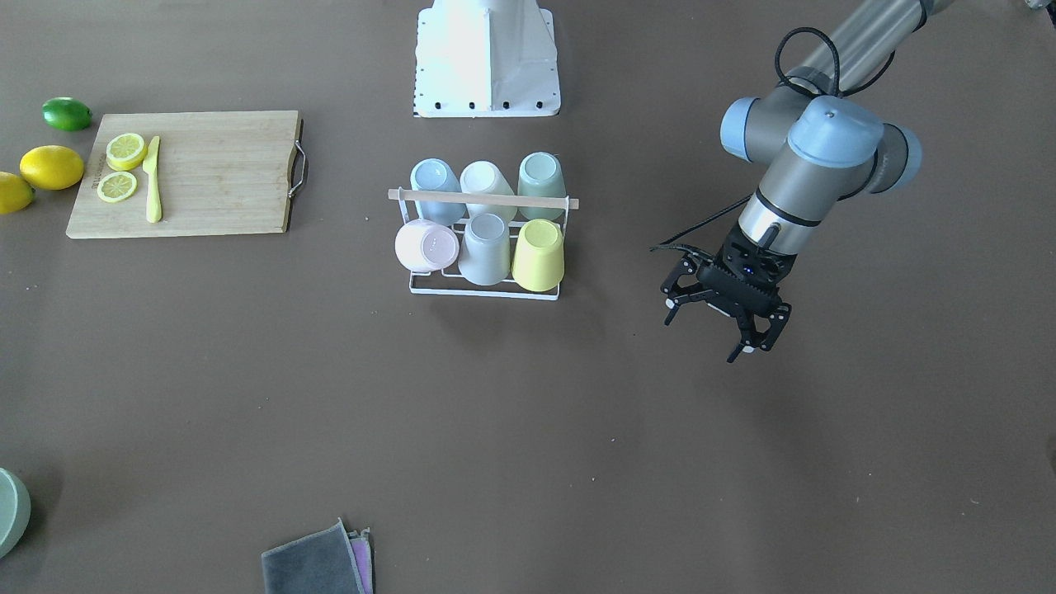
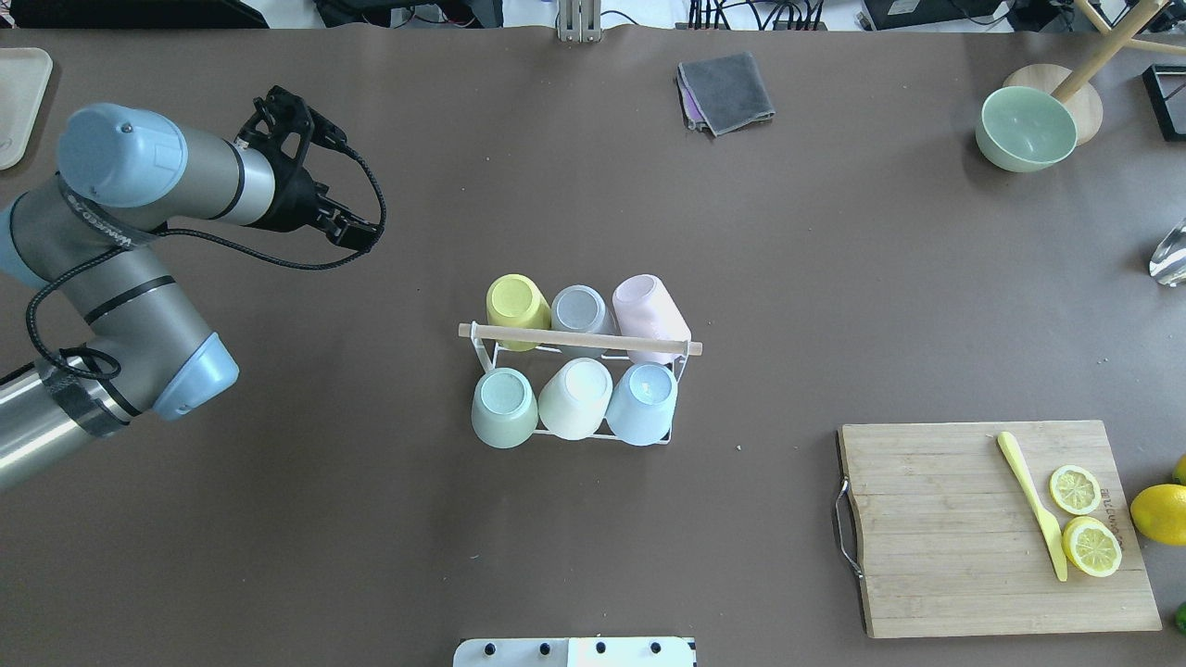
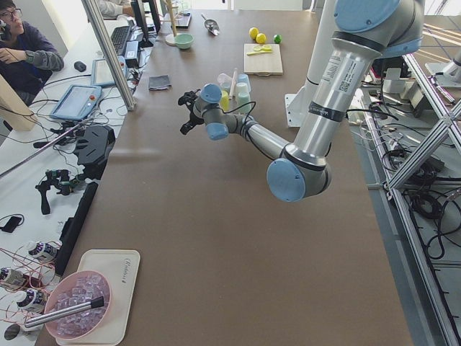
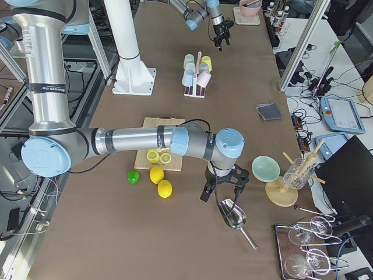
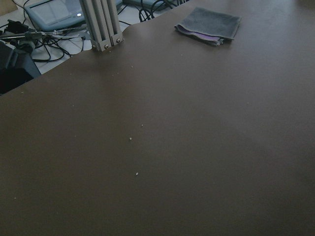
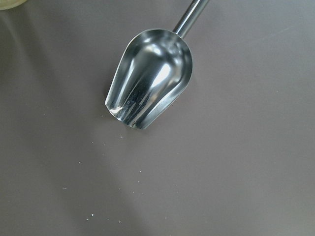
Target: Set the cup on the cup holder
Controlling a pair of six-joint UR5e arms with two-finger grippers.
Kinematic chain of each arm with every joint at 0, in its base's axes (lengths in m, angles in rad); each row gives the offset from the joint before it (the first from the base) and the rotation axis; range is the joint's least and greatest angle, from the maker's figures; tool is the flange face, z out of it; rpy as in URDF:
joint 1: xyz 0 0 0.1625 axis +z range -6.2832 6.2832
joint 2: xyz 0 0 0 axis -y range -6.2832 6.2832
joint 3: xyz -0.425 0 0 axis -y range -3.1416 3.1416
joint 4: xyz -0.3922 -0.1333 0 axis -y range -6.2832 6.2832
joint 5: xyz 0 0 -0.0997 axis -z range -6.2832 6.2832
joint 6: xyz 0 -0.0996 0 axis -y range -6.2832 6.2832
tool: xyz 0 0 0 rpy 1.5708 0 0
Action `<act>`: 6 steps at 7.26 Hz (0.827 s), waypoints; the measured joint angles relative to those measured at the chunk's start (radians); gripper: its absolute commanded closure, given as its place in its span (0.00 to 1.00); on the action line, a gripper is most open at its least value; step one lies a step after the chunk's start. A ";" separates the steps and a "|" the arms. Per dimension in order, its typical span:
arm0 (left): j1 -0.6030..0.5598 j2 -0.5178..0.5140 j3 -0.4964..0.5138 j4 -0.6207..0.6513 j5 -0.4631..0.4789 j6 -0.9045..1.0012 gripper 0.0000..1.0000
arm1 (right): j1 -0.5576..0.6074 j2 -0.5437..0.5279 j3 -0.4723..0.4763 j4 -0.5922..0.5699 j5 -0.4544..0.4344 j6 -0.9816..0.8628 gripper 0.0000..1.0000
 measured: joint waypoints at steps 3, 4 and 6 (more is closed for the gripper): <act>-0.148 0.115 -0.083 0.345 -0.102 0.009 0.03 | 0.000 0.000 -0.002 0.000 0.000 0.000 0.00; -0.222 0.176 -0.095 0.385 -0.159 0.026 0.03 | 0.000 0.000 -0.003 0.000 0.000 0.000 0.00; -0.391 0.308 -0.103 0.406 -0.299 0.178 0.03 | 0.000 0.000 -0.004 0.000 0.000 -0.002 0.00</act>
